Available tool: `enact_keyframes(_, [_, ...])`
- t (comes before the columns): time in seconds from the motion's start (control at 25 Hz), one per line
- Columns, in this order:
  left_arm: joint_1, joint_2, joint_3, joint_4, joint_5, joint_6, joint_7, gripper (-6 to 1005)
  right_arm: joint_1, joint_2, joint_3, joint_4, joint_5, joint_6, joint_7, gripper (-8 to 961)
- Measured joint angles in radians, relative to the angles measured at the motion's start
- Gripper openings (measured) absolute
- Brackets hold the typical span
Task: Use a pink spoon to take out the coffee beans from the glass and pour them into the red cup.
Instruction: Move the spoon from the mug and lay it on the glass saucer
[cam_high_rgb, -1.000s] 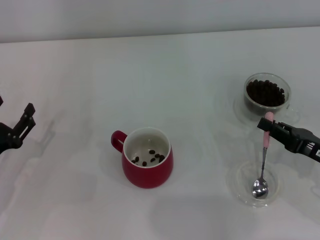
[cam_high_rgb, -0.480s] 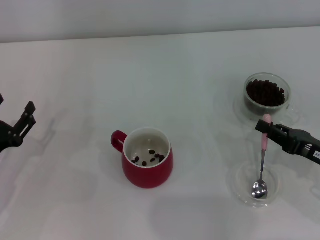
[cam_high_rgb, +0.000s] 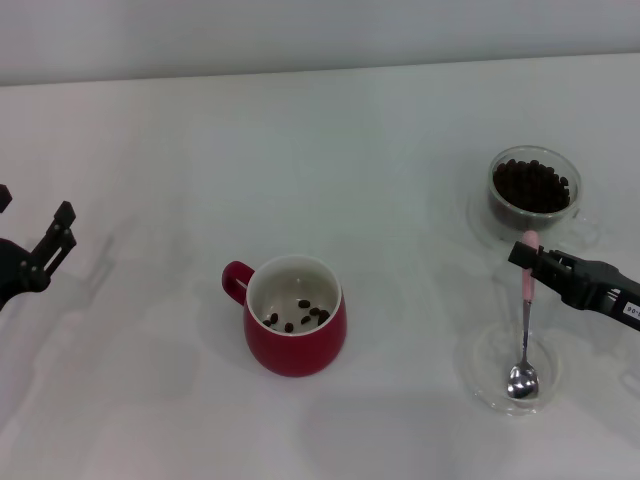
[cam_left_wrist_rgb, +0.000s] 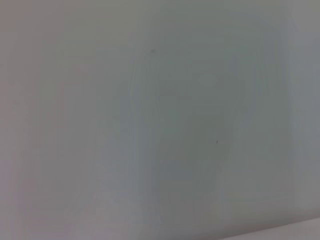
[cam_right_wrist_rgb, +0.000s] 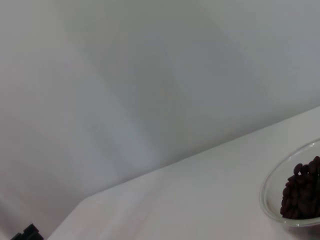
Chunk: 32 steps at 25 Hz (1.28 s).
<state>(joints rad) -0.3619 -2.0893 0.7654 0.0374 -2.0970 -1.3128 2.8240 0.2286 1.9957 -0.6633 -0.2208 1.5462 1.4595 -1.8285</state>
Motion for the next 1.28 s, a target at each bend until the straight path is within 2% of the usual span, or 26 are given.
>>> enact_keyframes(1.28, [-0.003, 0.000, 0.000, -0.001, 0.000, -0.001, 0.001, 762, 0.020, -0.002, -0.025, 0.000, -0.011, -0.029, 0.017, 206])
